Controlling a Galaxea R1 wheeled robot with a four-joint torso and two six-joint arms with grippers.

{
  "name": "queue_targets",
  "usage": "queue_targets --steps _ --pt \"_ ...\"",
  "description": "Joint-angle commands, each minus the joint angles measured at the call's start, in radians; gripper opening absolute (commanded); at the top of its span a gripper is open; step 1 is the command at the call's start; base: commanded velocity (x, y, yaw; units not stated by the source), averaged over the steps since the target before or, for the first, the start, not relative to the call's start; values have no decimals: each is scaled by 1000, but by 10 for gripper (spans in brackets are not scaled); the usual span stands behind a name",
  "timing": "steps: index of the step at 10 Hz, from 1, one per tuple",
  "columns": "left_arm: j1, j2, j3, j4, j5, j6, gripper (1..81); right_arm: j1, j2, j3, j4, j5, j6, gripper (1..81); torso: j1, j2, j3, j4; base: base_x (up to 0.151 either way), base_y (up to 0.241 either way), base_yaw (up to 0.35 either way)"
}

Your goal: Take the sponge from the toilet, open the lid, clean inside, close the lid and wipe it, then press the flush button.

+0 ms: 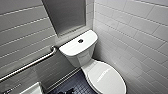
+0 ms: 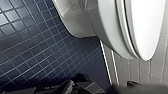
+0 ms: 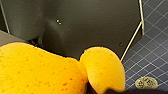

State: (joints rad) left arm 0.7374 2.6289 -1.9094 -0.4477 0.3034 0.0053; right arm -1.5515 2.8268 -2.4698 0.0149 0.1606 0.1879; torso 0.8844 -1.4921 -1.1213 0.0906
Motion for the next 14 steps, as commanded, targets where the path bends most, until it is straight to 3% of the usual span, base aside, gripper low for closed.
queue_targets --steps 1,3,4,6,10,12,14 --pt "194 -50 30 257 51 25 811 -17 36 33 -10 -79 5 10 0 0 0 0 0 0 0" --pt "341 -76 23 305 -16 28 811 -19 70 -24 -10 -90 1 10 0 0 0 0 0 0 0" --pt "403 -82 19 339 -68 27 811 -16 94 -72 -18 -145 2 10 0 0 0 0 0 0 0" --pt "512 -72 6 401 -107 27 811 -25 82 -29 -24 -144 -7 10 0 0 0 0 0 0 0" --pt "636 -58 1 495 -190 27 811 -23 -206 431 -26 -20 5 10 0 0 0 0 0 0 0" --pt "664 -49 1 545 -175 30 811 6 -362 614 -26 51 7 10 0 -1 1 0 0 0 0" --pt "678 -21 -23 592 -155 25 811 64 -503 748 -26 53 8 10 0 -1 1 0 0 0 0"
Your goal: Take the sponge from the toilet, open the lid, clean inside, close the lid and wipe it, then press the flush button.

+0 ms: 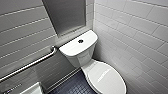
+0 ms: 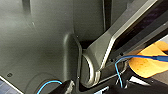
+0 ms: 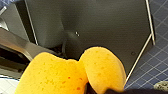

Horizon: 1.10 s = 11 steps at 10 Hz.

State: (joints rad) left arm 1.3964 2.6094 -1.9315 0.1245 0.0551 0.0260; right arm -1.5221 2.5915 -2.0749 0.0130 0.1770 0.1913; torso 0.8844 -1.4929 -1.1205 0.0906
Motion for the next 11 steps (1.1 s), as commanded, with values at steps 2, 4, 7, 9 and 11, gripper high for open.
queue_targets --steps 2,4,7,9,11 --pt "23 51 -83 24 141 6 811 59 -368 449 -15 38 7 10 0 0 0 0 0 0 0" --pt "28 98 -144 32 143 8 811 107 -449 513 -7 38 13 10 0 0 0 0 0 0 0" --pt "30 117 -176 53 143 8 811 234 -569 616 -7 36 57 10 0 0 0 0 0 0 0" --pt "34 152 -245 53 143 8 811 363 -635 687 -5 27 88 10 0 0 0 0 0 0 0" --pt "45 192 -317 55 143 8 811 502 -634 685 -7 -16 106 10 0 0 0 0 0 0 0"
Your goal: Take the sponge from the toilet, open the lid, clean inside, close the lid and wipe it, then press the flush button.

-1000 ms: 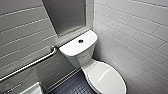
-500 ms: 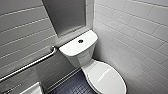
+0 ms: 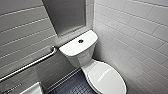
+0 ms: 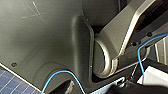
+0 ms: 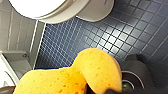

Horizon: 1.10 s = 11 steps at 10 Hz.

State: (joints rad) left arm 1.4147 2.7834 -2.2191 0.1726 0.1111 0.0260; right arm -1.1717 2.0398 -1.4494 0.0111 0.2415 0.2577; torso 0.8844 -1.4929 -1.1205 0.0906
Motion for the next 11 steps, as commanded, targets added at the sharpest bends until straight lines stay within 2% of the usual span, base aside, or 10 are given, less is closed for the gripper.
queue_targets --steps 1,4,8,9,11 --pt "30 29 -53 7 87 8 811 238 -80 63 -5 -135 63 10 0 0 0 0 0 0 0" --pt "31 33 -60 5 85 8 811 407 -60 99 -2 -232 83 10 0 0 0 0 0 0 0" --pt "30 47 -71 8 85 8 811 617 -61 115 -3 -353 139 10 0 0 0 0 0 0 0" --pt "30 55 -86 8 85 8 811 675 -28 97 -9 -404 160 10 0 0 0 0 0 0 0" --pt "31 76 -115 7 85 8 811 766 118 -36 -11 -502 210 10 0 0 0 0 0 0 0"
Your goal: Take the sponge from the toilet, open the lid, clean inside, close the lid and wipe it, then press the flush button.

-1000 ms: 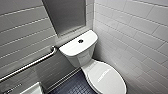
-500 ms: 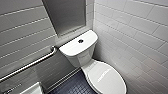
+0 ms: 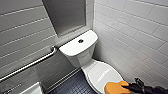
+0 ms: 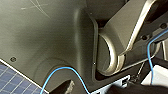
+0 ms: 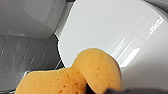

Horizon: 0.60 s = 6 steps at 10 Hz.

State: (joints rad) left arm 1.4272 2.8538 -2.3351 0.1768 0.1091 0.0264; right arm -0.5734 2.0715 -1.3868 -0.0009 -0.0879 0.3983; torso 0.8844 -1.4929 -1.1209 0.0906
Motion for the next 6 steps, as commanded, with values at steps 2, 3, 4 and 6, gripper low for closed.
queue_targets --steps 2,3,4,6 --pt "25 13 -7 3 87 9 811 233 262 -285 2 -243 92 10 0 0 0 0 0 0 0" --pt "28 13 -9 4 87 9 811 269 308 -356 4 -259 111 10 0 0 0 0 0 0 0" --pt "28 13 -9 6 87 9 811 307 353 -424 1 -271 157 10 0 0 0 0 0 0 0" --pt "28 20 -9 16 87 7 811 379 413 -515 -1 -273 215 10 0 0 0 0 0 0 0"
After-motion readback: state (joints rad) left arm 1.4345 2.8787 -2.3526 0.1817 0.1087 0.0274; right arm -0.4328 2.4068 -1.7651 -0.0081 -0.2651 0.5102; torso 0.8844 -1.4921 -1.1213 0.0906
